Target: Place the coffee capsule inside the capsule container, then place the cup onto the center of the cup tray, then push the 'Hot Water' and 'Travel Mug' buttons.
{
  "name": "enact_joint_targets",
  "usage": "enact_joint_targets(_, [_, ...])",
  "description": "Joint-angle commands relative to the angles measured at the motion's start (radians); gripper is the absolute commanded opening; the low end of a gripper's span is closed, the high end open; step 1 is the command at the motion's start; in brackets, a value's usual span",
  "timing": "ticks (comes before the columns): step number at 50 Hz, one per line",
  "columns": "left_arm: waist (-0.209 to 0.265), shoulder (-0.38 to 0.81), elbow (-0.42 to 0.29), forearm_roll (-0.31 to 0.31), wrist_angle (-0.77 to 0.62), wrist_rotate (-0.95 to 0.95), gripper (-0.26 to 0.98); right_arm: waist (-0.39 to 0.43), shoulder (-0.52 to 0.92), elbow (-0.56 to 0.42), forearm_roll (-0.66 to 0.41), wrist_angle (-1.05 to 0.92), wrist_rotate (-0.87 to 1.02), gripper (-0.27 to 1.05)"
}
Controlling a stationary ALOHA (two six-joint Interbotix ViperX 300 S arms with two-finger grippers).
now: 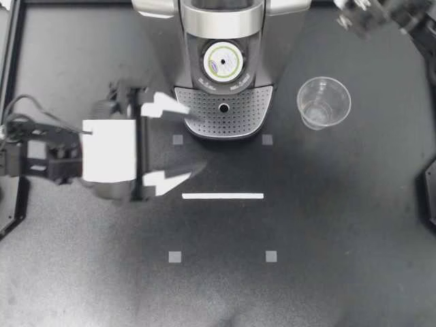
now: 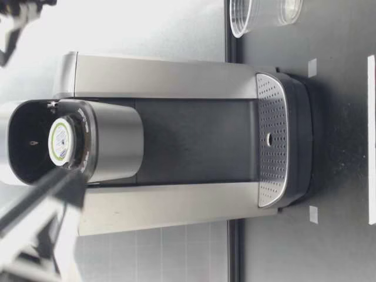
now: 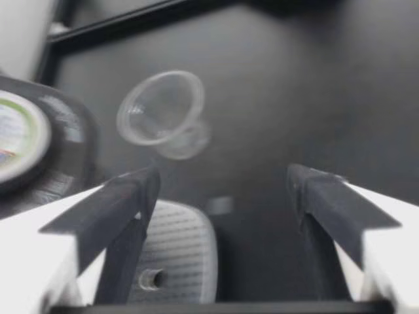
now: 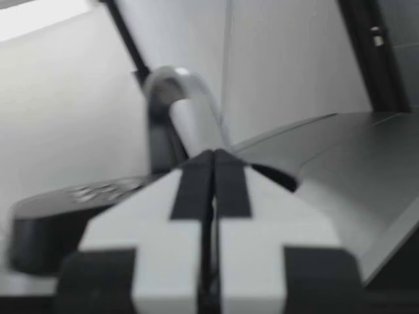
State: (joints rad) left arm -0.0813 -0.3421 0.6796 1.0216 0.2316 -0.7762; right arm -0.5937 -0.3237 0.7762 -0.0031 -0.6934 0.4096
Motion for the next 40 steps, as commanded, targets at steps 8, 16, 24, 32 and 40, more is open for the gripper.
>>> enact_joint_targets(8, [0.002, -0.018, 0.052, 0.000, -0.115, -0.092, 0.70, -0.026, 0.106, -0.120, -0.005, 0.006, 0.000, 0.09])
enact_joint_targets(16, [0.000, -0.018, 0.064, -0.002, -0.120, -0.110, 0.70, -0.026, 0.161, -0.189, -0.021, 0.044, 0.002, 0.09])
enact_joint_targets(24, [0.000, -0.018, 0.064, -0.002, -0.123, -0.112, 0.70, -0.026, 0.178, -0.242, -0.077, 0.109, 0.002, 0.09])
enact_joint_targets(32, [0.000, -0.018, 0.066, -0.002, -0.123, -0.110, 0.70, -0.025, 0.169, -0.264, -0.123, 0.152, 0.012, 0.09])
enact_joint_targets(40, [0.000, -0.017, 0.069, -0.003, -0.120, -0.110, 0.70, -0.003, 0.152, -0.262, -0.152, 0.156, 0.012, 0.09])
